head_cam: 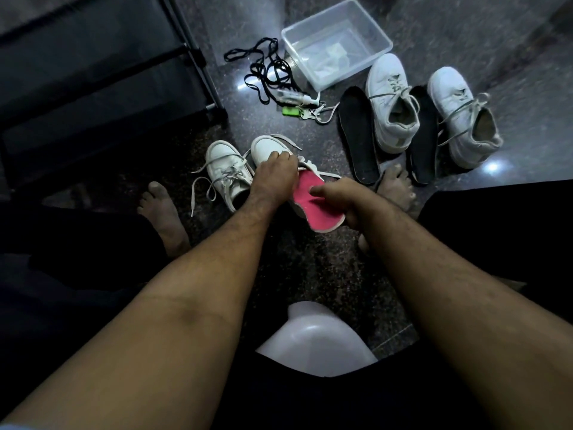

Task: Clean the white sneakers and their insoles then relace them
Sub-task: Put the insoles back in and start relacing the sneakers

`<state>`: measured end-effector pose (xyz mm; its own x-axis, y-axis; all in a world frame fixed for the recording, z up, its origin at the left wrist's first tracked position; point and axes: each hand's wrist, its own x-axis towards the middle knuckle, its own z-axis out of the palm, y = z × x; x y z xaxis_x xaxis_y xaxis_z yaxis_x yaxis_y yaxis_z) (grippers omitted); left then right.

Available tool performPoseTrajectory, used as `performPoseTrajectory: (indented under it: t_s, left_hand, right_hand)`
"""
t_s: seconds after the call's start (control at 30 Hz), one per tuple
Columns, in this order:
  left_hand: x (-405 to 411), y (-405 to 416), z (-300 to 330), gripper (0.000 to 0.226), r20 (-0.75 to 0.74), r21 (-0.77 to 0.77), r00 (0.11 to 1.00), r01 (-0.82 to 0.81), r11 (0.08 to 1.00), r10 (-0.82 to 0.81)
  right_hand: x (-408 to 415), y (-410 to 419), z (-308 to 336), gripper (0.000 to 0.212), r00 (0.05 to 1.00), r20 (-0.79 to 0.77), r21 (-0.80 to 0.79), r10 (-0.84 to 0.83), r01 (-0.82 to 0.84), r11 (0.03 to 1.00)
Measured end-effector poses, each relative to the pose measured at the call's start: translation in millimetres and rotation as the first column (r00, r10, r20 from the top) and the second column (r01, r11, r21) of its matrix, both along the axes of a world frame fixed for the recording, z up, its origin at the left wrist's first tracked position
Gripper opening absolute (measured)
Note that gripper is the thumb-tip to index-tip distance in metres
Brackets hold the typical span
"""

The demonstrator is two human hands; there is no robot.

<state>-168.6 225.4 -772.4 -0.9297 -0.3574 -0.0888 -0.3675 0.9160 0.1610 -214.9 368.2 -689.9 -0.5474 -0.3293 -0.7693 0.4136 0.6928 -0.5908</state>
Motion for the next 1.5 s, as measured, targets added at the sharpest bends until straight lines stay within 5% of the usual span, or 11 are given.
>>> performPoseTrajectory:
  t_s: [0.2, 0.37, 0.57, 0.77, 1.3, 1.5]
  left_hand:
    - [-4.2, 1.0, 2.6, 0.028, 0.070, 0.123, 0.996, -0.057, 0.991, 0.049]
    - [-3.2, 4.3, 5.4, 0.022, -0.049, 0.105, 0.995, -0.087, 0.991, 0.092]
    - [5.1, 0.0, 0.7, 0.012, -0.145, -0.011, 0.989, 0.022, 1.000, -0.023]
    - [-2.0, -8.7, 0.6, 0.019, -0.117, 0.060, 0.993, 0.040, 0.997, -0.033]
    - [-1.0, -6.7, -5.0, 0.018, -0.099, 0.105, 0.990, -0.089, 0.990, 0.099]
    - [-3.2, -0.7, -4.6, 0.018, -0.090, 0.106, 0.980, -0.166, 0.980, 0.175]
  right_hand:
    - [-3.6, -1.3, -12.6, 0.031, 0.885, -0.318, 0.192, 0.340, -0.291, 0.937]
    - [-6.6, -6.3, -10.6, 0.025, 0.732, -0.396, 0.355, 0.554, -0.435, 0.828]
    - [-9.2, -8.8, -28.8, 0.035, 0.778, -0.375, 0.311, 0.505, -0.407, 0.859]
    - [-12.4, -11.2, -38.8, 0.050, 0.816, -0.393, 0.244, 0.424, -0.352, 0.904]
    - [-12.8, -33.8, -47.3, 0.044, 0.620, -0.473, 0.409, 0.626, -0.476, 0.779]
    - [-15.6, -27.9, -40.9, 0.057, 0.702, -0.397, 0.550, 0.591, -0.334, 0.765]
